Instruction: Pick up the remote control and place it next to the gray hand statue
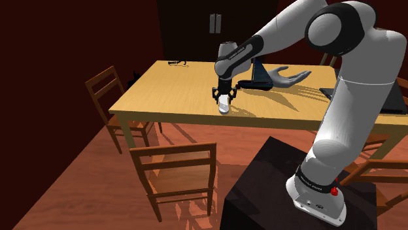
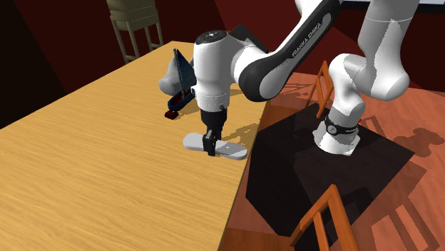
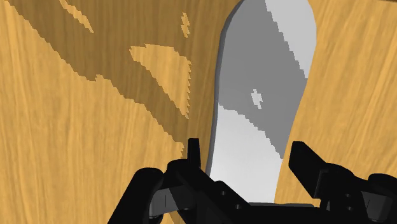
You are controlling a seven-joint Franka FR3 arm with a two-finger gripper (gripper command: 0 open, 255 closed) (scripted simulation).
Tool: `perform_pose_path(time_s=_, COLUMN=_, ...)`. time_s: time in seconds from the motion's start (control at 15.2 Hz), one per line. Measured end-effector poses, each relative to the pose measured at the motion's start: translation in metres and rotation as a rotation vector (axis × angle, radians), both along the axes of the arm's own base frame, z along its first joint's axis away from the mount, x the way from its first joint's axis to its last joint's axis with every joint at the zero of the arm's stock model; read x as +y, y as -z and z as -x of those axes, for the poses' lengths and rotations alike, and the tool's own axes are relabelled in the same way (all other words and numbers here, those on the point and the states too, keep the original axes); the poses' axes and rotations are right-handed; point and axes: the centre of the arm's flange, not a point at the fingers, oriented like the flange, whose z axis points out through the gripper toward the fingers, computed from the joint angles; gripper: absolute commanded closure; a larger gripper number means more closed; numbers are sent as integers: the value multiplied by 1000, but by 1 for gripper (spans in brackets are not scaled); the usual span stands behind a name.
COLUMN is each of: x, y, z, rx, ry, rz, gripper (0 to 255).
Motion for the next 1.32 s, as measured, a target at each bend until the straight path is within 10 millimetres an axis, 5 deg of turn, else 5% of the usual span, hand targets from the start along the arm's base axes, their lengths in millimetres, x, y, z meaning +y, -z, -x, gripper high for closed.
perform_pose_path(time_s=0.46, x=0, y=-6, z=0, rx=0, ry=0, rz=0, gripper=255)
perform_pose_path(time_s=1.32, x=0, y=-73, z=1, rx=0, ry=0, rz=0, gripper=255)
